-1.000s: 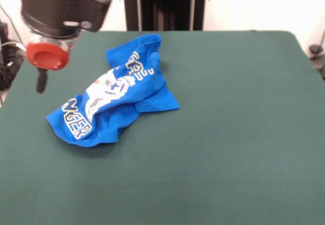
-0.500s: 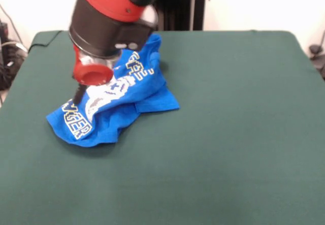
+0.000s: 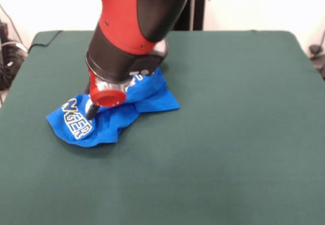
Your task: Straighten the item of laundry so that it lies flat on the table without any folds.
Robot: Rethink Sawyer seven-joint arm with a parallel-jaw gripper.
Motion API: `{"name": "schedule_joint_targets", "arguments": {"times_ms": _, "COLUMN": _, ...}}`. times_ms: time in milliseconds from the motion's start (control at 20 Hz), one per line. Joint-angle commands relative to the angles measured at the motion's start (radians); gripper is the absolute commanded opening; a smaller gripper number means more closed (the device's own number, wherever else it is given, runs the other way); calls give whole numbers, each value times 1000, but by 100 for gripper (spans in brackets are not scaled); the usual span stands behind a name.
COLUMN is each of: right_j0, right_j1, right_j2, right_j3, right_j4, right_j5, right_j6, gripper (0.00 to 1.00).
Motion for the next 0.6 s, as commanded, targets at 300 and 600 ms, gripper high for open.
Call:
{"name": "schedule_joint_targets", "arguments": {"times_ms": 300, "right_j0": 63, "right_j1": 28, "right_j2": 58, "right_j3": 21, "right_j4": 176, "right_j5": 47, "right_j6": 375, "gripper": 100}}
{"name": "schedule_joint_targets", "arguments": {"times_ms": 600, "right_j0": 102, "right_j1": 28, "right_j2": 13, "right_j3": 29, "right_j4": 190, "right_j5": 79, "right_j6": 378, "gripper": 100}}
